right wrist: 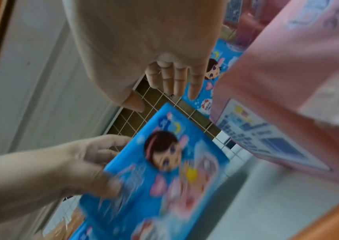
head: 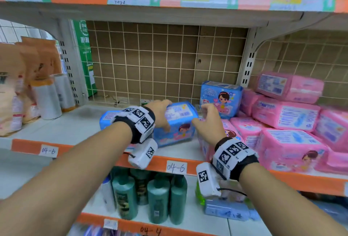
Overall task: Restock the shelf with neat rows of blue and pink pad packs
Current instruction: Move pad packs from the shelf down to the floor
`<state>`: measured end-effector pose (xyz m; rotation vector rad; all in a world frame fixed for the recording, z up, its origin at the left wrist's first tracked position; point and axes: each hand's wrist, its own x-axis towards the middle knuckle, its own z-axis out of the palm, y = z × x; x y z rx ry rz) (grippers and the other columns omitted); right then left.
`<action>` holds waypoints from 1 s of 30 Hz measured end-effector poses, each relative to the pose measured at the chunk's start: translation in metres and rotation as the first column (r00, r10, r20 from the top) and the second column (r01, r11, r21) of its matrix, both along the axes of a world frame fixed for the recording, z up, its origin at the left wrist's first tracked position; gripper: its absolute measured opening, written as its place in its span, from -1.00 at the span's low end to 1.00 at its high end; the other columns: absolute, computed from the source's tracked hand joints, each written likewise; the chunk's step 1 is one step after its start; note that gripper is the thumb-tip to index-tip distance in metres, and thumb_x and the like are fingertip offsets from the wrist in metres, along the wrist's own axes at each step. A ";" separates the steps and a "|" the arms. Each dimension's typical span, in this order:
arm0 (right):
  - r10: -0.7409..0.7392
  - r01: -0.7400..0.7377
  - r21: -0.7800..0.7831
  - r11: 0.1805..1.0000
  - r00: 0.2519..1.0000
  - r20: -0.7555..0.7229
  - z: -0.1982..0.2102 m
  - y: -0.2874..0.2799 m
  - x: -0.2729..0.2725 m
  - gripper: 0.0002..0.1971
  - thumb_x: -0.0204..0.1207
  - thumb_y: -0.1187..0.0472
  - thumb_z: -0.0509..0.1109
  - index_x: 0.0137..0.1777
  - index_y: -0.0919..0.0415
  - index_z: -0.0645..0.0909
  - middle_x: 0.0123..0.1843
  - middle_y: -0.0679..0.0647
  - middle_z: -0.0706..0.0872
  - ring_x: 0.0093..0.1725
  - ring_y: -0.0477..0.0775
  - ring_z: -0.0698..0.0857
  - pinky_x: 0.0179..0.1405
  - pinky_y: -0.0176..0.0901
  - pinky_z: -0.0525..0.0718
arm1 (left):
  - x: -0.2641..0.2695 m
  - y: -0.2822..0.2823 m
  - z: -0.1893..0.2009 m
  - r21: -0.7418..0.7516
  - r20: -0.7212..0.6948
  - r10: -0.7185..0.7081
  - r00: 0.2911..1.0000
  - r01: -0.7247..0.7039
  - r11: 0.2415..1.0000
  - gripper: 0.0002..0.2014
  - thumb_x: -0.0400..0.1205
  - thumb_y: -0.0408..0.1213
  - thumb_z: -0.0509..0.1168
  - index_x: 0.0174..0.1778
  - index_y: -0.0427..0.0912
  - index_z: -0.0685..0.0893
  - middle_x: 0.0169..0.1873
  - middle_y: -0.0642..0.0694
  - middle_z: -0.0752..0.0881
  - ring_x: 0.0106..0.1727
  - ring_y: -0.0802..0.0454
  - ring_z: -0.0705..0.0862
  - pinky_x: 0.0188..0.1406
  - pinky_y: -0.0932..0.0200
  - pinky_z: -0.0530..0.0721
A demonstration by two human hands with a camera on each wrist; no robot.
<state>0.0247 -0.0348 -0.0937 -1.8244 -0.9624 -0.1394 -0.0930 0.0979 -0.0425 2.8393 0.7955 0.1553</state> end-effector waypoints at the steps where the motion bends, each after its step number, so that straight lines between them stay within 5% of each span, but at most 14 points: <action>1: 0.007 -0.007 -0.012 1.000 1.000 0.004 0.000 -0.002 0.002 -0.60 0.36 0.36 0.42 0.21 0.35 0.48 0.14 0.21 0.52 0.13 0.11 0.49 0.21 -0.07 0.47 | -0.002 -0.001 0.003 0.055 -0.095 -0.025 0.995 0.031 0.998 -0.05 0.26 -0.17 0.60 0.53 -0.15 0.26 0.39 -0.20 0.49 0.34 -0.17 0.52 0.27 0.03 0.53; 5: 0.077 -0.082 -0.138 0.987 0.996 -0.040 -0.005 -0.009 0.009 -0.72 0.46 0.31 0.38 0.16 0.27 0.52 0.19 0.18 0.51 0.08 -0.04 0.44 -0.02 -0.38 0.33 | -0.008 -0.002 0.002 0.035 -0.280 -0.025 0.960 0.036 0.999 -0.23 0.33 -0.28 0.55 0.44 -0.15 0.35 0.31 -0.21 0.55 0.26 -0.19 0.56 0.24 -0.12 0.59; 7: 0.073 -0.079 -0.165 0.983 0.997 -0.040 -0.004 -0.011 0.014 -0.73 0.46 0.31 0.37 0.16 0.27 0.53 0.21 0.19 0.51 0.10 0.01 0.48 -0.06 -0.42 0.30 | -0.006 -0.002 -0.005 0.081 -0.285 0.005 0.958 0.019 0.997 -0.14 0.33 -0.16 0.55 0.51 -0.09 0.26 0.40 -0.20 0.44 0.40 -0.22 0.41 0.35 -0.16 0.48; 11: -0.032 0.037 -0.159 0.987 0.999 0.034 0.020 -0.019 0.035 -0.73 0.43 0.31 0.37 0.12 0.37 0.57 0.19 0.29 0.57 0.22 0.21 0.54 0.22 -0.13 0.46 | 0.012 -0.015 -0.030 0.027 -0.193 0.000 0.981 0.005 1.000 0.08 0.34 0.20 0.46 0.63 0.04 -0.06 0.63 -0.12 0.02 0.63 -0.22 -0.09 0.55 -0.31 0.09; 13: -0.092 0.105 -0.133 0.986 0.991 0.098 0.037 -0.019 0.052 -0.76 0.40 0.32 0.38 -0.02 0.50 0.59 0.01 0.39 0.64 0.09 0.30 0.61 0.12 0.04 0.56 | 0.021 -0.022 -0.043 0.046 -0.190 0.021 0.981 -0.013 0.999 0.09 0.31 0.31 0.40 0.63 0.11 -0.11 0.65 -0.06 -0.09 0.65 -0.18 -0.16 0.53 -0.43 -0.10; 17: -0.215 0.258 -0.264 0.929 0.960 0.180 0.068 -0.010 0.092 -0.87 0.34 0.20 0.39 -0.21 0.23 0.52 -0.17 0.24 0.55 -0.13 0.15 0.56 -0.18 -0.15 0.45 | 0.029 -0.017 -0.057 0.126 -0.177 0.044 0.983 -0.021 0.992 0.13 0.25 0.36 0.39 0.61 0.17 -0.14 0.65 0.00 -0.15 0.65 -0.14 -0.16 0.47 -0.46 -0.18; 21: -0.298 0.373 -0.351 0.859 0.922 0.248 0.090 -0.003 0.123 -0.61 0.30 0.05 0.44 0.08 0.19 0.51 0.19 0.28 0.62 0.20 0.25 0.60 -0.03 -0.04 0.52 | 0.031 -0.010 -0.061 0.094 -0.169 0.038 0.985 -0.022 0.995 0.12 0.25 0.36 0.38 0.60 0.21 -0.16 0.65 0.02 -0.15 0.65 -0.13 -0.17 0.48 -0.42 -0.23; 25: -0.298 0.380 -0.604 0.701 0.925 0.235 0.087 0.000 0.131 -0.29 0.32 -0.18 0.43 0.35 0.25 0.40 0.34 0.25 0.56 0.29 0.29 0.57 0.07 -0.05 0.55 | 0.031 -0.007 -0.063 0.088 -0.146 0.016 0.989 -0.003 0.996 0.09 0.29 0.33 0.38 0.60 0.22 -0.16 0.65 0.04 -0.13 0.65 -0.12 -0.16 0.50 -0.39 -0.22; 30: -0.350 0.464 -0.532 0.709 0.885 0.307 0.082 0.010 0.101 -0.30 0.46 0.02 0.37 0.52 0.27 0.21 0.62 0.30 0.09 0.61 0.32 0.08 0.52 0.17 0.18 | 0.027 0.000 -0.060 0.062 -0.134 -0.065 0.989 0.073 0.995 0.03 0.35 0.26 0.38 0.60 0.23 -0.13 0.65 0.04 -0.10 0.65 -0.10 -0.14 0.51 -0.36 -0.21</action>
